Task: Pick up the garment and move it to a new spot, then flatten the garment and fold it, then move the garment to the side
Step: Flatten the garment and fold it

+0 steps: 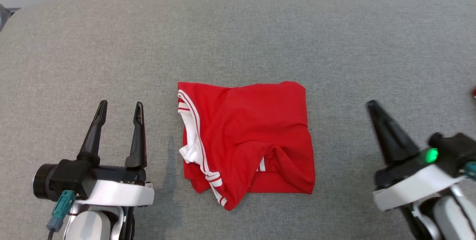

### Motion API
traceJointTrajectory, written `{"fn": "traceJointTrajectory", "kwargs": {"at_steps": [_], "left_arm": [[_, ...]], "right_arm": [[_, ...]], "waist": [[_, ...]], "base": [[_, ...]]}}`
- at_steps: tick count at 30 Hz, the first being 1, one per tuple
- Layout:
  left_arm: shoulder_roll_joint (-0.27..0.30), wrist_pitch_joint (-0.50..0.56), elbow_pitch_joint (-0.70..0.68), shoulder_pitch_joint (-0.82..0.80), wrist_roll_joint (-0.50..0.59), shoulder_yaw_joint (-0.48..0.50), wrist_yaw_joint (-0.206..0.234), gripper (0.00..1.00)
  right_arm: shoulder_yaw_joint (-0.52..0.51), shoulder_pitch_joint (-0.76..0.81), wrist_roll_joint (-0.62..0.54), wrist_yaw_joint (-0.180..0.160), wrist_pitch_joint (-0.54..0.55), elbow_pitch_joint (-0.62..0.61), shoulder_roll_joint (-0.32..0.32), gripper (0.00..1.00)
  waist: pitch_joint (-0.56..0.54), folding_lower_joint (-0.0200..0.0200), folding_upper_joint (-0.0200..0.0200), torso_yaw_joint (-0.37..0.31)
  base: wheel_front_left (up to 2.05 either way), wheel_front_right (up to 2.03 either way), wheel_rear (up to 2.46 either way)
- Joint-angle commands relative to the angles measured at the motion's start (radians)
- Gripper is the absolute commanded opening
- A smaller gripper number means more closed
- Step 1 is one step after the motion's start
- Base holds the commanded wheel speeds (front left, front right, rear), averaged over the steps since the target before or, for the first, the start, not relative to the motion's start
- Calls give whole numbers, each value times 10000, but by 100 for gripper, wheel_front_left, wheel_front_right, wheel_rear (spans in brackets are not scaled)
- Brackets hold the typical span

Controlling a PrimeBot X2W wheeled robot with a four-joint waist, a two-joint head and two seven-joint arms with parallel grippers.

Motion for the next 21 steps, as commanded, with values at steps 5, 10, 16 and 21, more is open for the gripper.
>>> {"fn": "traceJointTrajectory", "kwargs": {"at_steps": [5, 10, 16, 21], "left_arm": [[-50, -42, 77, -400, -80, -232, -12, 100], [-123, -85, 240, -718, -185, -427, -53, 100], [-181, -97, 387, -1036, -320, -594, -111, 100], [-225, -100, 395, -1083, -370, -635, -127, 100]], "right_arm": [[2085, -994, 394, 2, 187, 199, -614, 0], [4167, -2338, 952, 2, 72, 758, -1326, 0], [6474, -3986, 1690, 2, -285, 1504, -1907, 0], [8224, -5094, 2373, 0, -538, 2146, -2101, 0]], "waist": [[337, 0, 0, 347], [669, 0, 0, 693], [960, 0, 0, 1025], [1077, 0, 0, 1128]], "base": [[0, 0, 0], [0, 0, 0], [0, 0, 0], [0, 0, 0]]}}
